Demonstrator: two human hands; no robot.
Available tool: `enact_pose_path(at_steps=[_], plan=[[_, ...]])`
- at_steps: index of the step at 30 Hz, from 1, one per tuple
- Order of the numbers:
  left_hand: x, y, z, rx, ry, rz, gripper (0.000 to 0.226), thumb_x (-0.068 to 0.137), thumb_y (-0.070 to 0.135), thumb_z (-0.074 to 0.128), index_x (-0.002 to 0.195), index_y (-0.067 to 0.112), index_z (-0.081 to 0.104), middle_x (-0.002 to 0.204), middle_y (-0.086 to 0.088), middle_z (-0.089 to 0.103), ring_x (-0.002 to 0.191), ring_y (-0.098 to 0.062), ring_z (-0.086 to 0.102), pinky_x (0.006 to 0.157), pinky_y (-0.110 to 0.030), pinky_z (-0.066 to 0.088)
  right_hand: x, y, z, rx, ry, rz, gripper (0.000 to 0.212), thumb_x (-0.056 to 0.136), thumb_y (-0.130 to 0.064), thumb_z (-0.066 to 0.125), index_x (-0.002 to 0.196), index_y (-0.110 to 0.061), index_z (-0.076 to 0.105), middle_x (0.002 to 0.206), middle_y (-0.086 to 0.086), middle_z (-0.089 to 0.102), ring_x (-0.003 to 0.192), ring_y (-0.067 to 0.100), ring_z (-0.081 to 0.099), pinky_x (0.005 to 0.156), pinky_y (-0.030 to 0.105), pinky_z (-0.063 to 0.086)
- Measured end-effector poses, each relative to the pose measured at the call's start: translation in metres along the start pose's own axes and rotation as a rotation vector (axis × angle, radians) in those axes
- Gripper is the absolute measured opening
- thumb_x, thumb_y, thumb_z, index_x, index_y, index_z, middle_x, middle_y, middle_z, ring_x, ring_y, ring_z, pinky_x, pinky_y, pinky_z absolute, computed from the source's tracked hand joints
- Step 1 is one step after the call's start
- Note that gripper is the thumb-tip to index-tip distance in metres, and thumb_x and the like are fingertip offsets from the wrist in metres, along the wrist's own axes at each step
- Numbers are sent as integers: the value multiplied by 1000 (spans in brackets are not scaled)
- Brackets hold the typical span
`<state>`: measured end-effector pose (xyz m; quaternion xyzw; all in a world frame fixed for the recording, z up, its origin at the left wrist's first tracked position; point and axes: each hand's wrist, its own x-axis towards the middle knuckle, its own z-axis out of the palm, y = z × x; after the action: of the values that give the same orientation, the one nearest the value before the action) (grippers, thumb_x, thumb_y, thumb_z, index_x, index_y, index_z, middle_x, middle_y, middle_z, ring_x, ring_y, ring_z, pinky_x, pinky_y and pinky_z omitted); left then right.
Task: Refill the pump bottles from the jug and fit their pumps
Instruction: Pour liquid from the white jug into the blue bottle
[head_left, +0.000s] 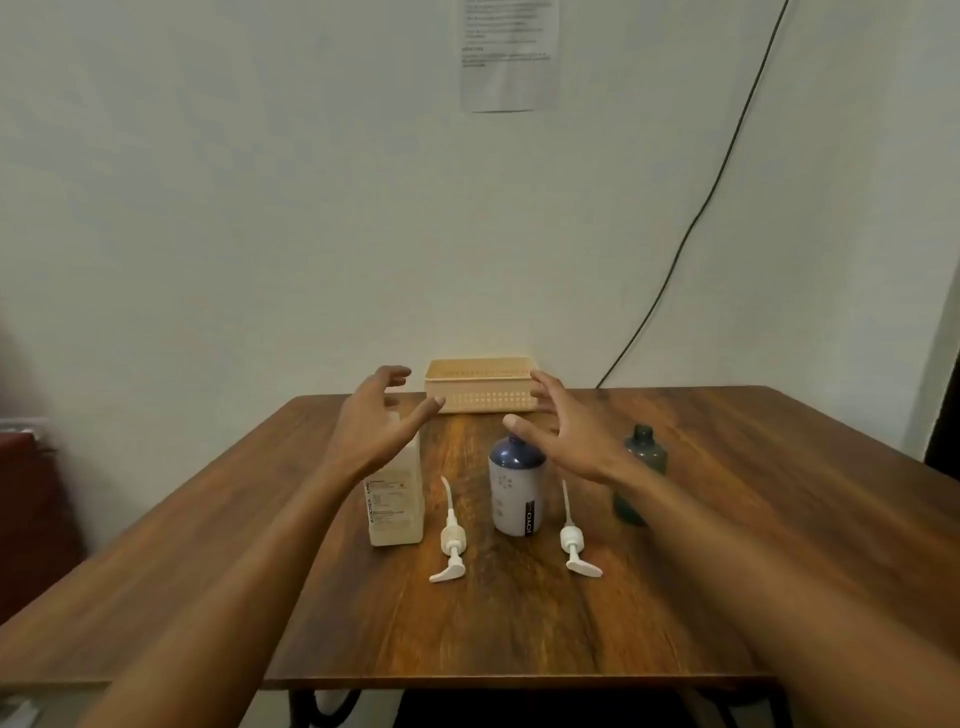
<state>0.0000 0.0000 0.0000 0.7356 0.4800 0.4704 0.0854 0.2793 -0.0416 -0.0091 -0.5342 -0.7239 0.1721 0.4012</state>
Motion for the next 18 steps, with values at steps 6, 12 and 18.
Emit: enact_pose_path(at_steps=[6,12,18], plan=[[-28,-14,7,-24,18,-119,95,65,91,61,142,37,46,142,6,61,118,-13,58,88,-31,49,-10,13,15,42,-73,105,123,68,-90,68,166,-38,16,166,2,42,145,24,51,106,37,46],[-51,-28,13,-88,79,-202,113,54,89,71,147,39,34,147,-2,54,117,-22,59,88,-38,56,-16,27,25,54,-118,136,111,81,-62,83,166,-35,18,170,3,37,151,28,43,113,42,42],[-67,-42,20,-129,20,-278,116,51,84,78,146,32,37,140,1,58,120,-21,60,91,-41,57,-20,31,31,51,-79,147,104,81,-51,88,163,-28,30,167,2,42,150,25,45,117,46,47]])
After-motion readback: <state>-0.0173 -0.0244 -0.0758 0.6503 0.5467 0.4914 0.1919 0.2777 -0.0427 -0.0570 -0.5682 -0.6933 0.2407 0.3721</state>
